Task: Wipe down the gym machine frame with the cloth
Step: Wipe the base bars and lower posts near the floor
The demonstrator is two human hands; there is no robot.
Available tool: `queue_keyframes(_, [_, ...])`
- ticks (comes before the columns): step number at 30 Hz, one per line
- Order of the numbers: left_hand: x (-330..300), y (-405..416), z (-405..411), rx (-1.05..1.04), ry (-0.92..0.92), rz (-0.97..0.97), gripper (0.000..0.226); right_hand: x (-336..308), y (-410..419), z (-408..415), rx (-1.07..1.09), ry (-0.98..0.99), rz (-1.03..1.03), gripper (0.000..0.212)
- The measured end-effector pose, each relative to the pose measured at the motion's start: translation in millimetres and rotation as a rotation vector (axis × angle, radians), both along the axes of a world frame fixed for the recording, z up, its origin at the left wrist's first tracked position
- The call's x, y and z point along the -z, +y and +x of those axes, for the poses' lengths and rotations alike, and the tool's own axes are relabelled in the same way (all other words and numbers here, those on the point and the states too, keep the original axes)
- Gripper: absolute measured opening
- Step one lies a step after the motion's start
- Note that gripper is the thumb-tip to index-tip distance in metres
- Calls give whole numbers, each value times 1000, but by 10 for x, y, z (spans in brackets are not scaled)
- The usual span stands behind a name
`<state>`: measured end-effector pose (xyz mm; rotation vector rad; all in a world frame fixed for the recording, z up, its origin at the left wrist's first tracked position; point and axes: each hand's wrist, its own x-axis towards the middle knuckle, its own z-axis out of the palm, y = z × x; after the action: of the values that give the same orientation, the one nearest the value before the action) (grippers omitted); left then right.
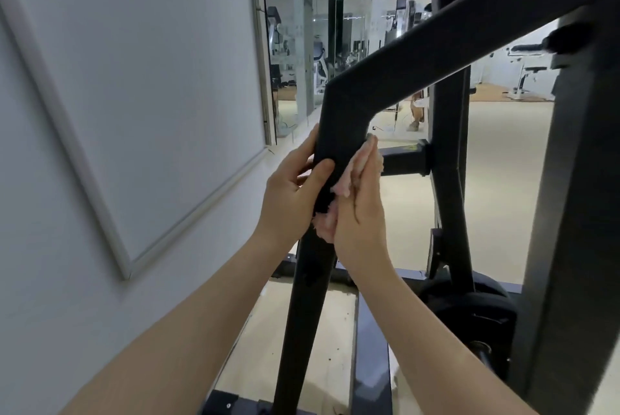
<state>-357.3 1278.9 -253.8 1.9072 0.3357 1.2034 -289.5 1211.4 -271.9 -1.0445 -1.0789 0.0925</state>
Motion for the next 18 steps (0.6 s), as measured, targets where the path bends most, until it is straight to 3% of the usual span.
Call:
queue_keyframes(4, [-18,16,-20,9,2,-2,46,-348,31,92,13,97,41,27])
queue_keyframes(9, [-9,-12,1,8,-10,-18,45,-255,-62,-7,22,-19,-31,44])
queue_keyframes(13, [3,-27,3,26,-33,-53,44,-419,-57,92,-30,213,-14,23])
queue_keyframes(16, [-26,-53,-1,33,-22,-50,44,-606,-62,117,-10,342,-9,29])
queue_keyframes(18, [-44,-46,3,-31,11,14,44,-699,-136,158,-49,363,17,20])
